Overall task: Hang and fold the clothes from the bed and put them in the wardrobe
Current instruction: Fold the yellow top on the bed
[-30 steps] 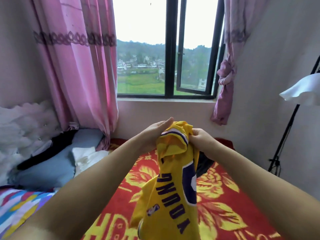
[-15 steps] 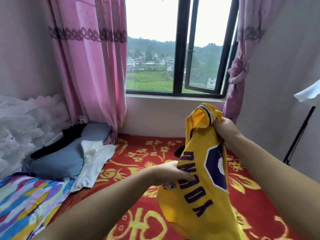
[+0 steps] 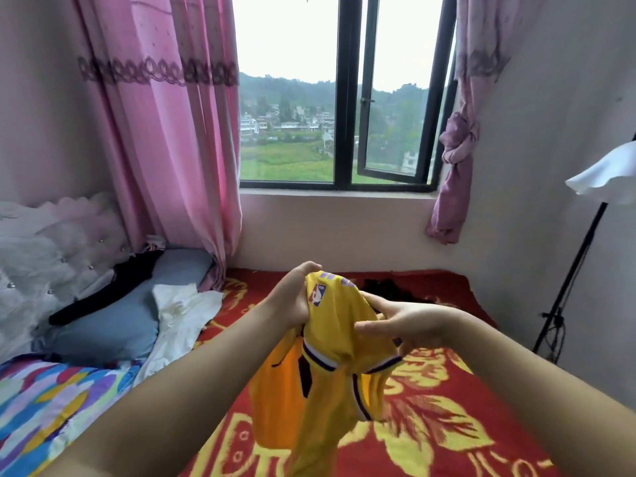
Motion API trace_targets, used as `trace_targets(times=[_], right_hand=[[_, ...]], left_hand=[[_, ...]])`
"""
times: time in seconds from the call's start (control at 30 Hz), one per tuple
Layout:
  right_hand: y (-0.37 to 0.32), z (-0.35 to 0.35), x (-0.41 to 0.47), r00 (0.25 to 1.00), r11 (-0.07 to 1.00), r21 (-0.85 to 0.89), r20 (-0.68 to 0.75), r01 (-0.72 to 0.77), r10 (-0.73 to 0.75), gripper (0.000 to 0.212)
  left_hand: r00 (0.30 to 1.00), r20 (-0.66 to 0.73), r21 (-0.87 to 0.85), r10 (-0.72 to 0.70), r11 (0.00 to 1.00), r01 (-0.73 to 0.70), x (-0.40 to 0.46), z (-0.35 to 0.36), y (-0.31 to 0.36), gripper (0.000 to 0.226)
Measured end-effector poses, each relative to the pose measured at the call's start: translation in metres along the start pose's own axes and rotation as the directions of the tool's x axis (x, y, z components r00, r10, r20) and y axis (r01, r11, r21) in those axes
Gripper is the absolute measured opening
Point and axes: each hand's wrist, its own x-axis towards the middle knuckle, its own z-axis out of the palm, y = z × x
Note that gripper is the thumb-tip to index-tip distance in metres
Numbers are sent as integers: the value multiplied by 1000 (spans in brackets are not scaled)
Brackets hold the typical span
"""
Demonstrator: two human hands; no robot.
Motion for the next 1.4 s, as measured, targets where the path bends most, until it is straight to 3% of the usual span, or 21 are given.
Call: trace_targets(times=[0.07, 0.17, 0.2, 0.27, 0.37, 0.47, 0.5, 0.53, 0.6, 0.63, 0.7, 0.77, 0.83, 0.93, 1.0, 1.07, 1.13, 1.2, 1.3, 1.37, 1.4], right_hand=[[10, 14, 12, 991, 982, -184, -136, -40, 15, 82], [20, 18, 35, 899, 990, -143, -435, -13, -51, 23], [21, 15, 37, 871, 994, -106, -488, 12, -62, 17], [18, 5, 38, 807, 998, -6, -587, 70, -60, 19], [6, -13, 38, 743, 969, 165, -669, 186, -29, 28], [-3, -29, 35, 748, 940, 276, -662, 201, 34, 24], [-5, -32, 33, 748, 941, 271, -663, 200, 32, 22], [-5, -36, 33, 734, 964, 196, -679, 181, 0, 19], [-6, -37, 29, 707, 992, -114, -698, 51, -117, 19], [-8, -34, 26, 743, 972, -232, -647, 21, -171, 38], [-13, -18, 23, 897, 963, -246, -391, 112, -204, 85], [-24, 7, 26, 962, 953, -251, -169, 169, -214, 105], [-19, 24, 40, 934, 919, -355, -239, 172, -267, 91], [-2, 27, 55, 798, 915, -394, -523, 86, -300, 19], [11, 18, 54, 742, 943, -330, -618, 53, -258, 21], [18, 1, 48, 704, 945, -328, -670, 5, -236, 23], [15, -14, 42, 662, 937, -347, -710, -32, -240, 24], [4, -25, 38, 632, 936, -352, -721, 18, -284, 27], [-22, -32, 34, 626, 881, -459, -656, 114, -422, 26], [-37, -36, 31, 642, 838, -526, -595, 144, -483, 23], [-43, -39, 29, 647, 823, -552, -580, 134, -495, 23]], left_hand=[[1000, -14, -30, -2, 1000, 2, 2, 0, -3, 26], [1000, -26, -57, -4, 998, 3, 5, -1, -5, 18], [999, -42, -1, -16, 1000, 16, 4, -4, -3, 18], [991, -130, 250, -21, 967, 54, 1, -15, 5, 21], [963, -252, 666, 92, 739, 104, -7, -33, 17, 21], [950, -215, 826, 225, 561, 54, -13, -45, 27, 25], [953, -182, 809, 242, 588, 5, -16, -46, 31, 26], [964, -150, 731, 218, 681, -40, -19, -44, 34, 26], [989, -80, 465, 123, 883, -72, -23, -33, 38, 18], [992, -78, 335, 96, 940, -65, -24, -26, 39, 12], [993, -111, 122, 46, 992, -33, -18, -10, 36, 14], [990, -139, -11, -20, 1000, 19, -11, 6, 31, 25], [985, -166, -53, -50, 998, 41, -7, 18, 23, 30], [982, -186, 26, -25, 999, 31, -6, 27, 20, 33], [980, -199, 106, -11, 994, 32, -11, 25, 21, 24], [981, -186, 311, 53, 950, 8, -16, 16, 23, 11], [981, -141, 666, 137, 746, -9, -24, 4, 27, 29], [991, -58, 933, 122, 361, 10, -34, -3, 31, 52], [999, -51, 990, 4, -134, 51, -41, -9, 28, 62], [995, -48, 903, 90, -422, 82, -40, -13, 24, 42], [981, -21, 863, 190, -492, 114, -40, -16, 26, 29]])
